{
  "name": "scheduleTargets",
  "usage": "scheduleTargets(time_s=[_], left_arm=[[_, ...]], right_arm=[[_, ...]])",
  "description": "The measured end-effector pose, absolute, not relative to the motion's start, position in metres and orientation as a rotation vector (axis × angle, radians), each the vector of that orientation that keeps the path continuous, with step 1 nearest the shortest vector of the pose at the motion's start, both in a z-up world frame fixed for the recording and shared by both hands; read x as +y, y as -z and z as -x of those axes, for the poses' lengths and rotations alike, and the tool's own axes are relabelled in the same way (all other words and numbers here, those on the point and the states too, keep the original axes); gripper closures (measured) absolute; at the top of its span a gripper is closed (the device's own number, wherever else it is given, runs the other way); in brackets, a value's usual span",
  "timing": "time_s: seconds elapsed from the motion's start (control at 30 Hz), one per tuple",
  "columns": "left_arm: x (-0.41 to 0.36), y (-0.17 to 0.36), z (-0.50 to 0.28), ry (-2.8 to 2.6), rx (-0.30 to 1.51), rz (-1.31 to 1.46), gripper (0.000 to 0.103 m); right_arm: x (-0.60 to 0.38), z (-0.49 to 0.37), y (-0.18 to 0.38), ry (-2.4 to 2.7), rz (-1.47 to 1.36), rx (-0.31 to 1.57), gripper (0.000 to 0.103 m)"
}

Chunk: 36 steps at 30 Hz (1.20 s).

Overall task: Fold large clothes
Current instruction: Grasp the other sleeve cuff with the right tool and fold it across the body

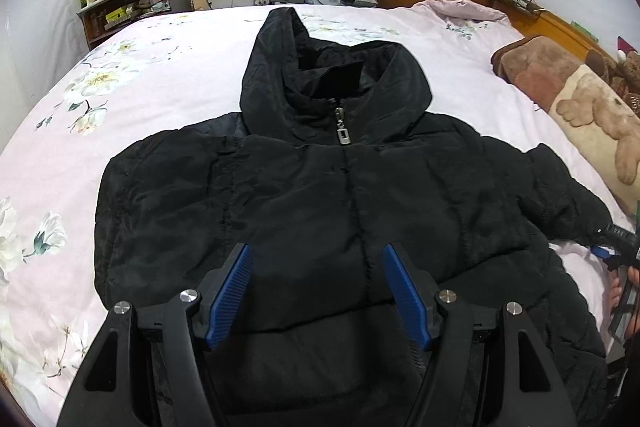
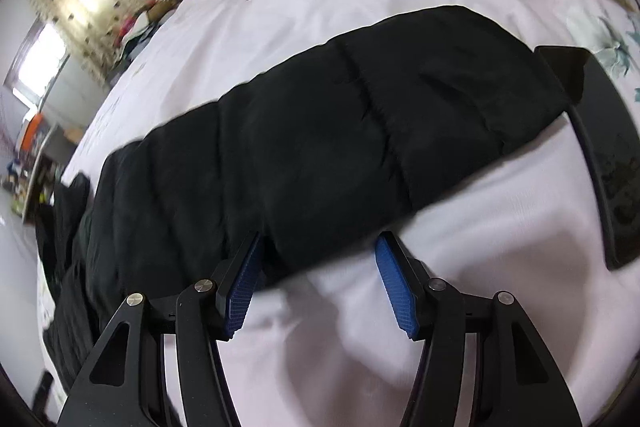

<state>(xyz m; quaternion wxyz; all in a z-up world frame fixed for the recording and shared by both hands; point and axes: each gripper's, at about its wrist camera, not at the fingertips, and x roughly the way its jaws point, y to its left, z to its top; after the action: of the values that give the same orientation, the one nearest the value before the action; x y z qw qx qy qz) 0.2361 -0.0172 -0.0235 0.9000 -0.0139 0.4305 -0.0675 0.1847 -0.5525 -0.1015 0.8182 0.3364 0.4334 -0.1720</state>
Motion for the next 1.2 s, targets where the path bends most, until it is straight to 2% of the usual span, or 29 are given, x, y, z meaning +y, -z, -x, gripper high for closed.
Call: scheduleTargets(time_s=[0.27, 0.3, 0.33, 0.37, 0.43, 0.7, 0.9, 1.03, 1.2], left_arm=[[0.0, 0.037, -0.25, 0.104, 0.913, 0.055, 0.033], [0.003, 0.038, -0.25, 0.102, 0.914, 0.059, 0.033], [0.005, 0.038, -0.249, 0.1, 0.915, 0.063, 0.033], [0.007, 0.038, -0.249, 0.098, 0.915, 0.066, 0.033], [0.011, 0.036, -0.247, 0.095, 0.913, 0.074, 0.033], [0.033, 0.012, -0.23, 0.08, 0.866, 0.111, 0.033], [0.057, -0.008, -0.214, 0.06, 0.822, 0.165, 0.033], [0.076, -0.017, -0.204, 0.036, 0.799, 0.192, 0.033], [0.099, -0.018, -0.19, -0.002, 0.791, 0.223, 0.033]], right_arm=[[-0.571, -0.192, 0.104, 0.417, -0.811, 0.853, 0.045], [-0.571, -0.192, 0.1, 0.428, -0.801, 0.848, 0.06], [-0.57, -0.192, 0.097, 0.429, -0.793, 0.844, 0.08], [-0.568, -0.194, 0.092, 0.419, -0.788, 0.837, 0.086], [-0.562, -0.197, 0.077, 0.419, -0.762, 0.826, 0.092], [-0.507, -0.191, -0.04, 0.281, -0.609, 0.659, 0.093], [-0.424, -0.21, -0.116, 0.067, -0.483, 0.601, 0.093], [-0.365, -0.232, -0.125, -0.053, -0.409, 0.625, 0.093], [-0.288, -0.251, -0.092, -0.153, -0.317, 0.719, 0.091]])
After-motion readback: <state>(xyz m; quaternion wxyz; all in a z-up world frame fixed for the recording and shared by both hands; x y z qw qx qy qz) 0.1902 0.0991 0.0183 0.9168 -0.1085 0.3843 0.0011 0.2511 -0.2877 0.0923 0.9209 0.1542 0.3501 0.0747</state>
